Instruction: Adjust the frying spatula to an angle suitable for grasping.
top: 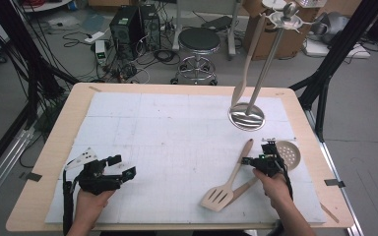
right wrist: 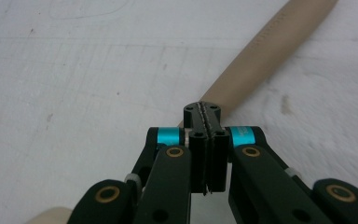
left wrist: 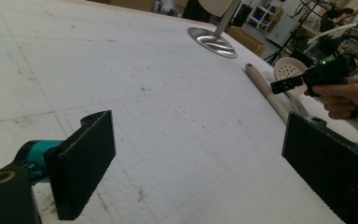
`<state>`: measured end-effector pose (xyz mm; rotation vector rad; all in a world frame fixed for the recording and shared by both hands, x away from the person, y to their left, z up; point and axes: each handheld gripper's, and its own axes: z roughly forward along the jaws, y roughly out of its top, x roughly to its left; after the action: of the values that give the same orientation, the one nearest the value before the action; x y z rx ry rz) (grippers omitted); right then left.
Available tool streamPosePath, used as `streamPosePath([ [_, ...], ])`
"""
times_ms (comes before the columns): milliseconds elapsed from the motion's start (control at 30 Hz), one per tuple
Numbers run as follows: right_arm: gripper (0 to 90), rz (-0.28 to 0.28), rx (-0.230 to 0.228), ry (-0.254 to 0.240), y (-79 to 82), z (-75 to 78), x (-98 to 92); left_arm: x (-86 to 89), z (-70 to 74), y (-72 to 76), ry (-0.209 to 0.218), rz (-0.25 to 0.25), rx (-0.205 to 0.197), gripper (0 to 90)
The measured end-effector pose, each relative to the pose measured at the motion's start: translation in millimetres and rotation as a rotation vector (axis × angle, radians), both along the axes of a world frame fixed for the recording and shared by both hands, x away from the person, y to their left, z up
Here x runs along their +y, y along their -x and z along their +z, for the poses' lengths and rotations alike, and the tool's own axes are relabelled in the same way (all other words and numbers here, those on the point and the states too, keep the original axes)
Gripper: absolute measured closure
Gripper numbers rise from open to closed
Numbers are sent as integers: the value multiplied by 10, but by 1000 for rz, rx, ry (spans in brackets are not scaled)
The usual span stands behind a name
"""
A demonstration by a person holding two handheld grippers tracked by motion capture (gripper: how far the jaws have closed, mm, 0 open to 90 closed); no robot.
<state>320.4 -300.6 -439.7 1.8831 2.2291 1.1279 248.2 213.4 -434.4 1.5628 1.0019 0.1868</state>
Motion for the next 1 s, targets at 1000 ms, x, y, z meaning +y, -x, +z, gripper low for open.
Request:
streamPosePath([
  [1000,853,228,75,-115,-426,29,998,81,15,12,21,16,-7,102],
])
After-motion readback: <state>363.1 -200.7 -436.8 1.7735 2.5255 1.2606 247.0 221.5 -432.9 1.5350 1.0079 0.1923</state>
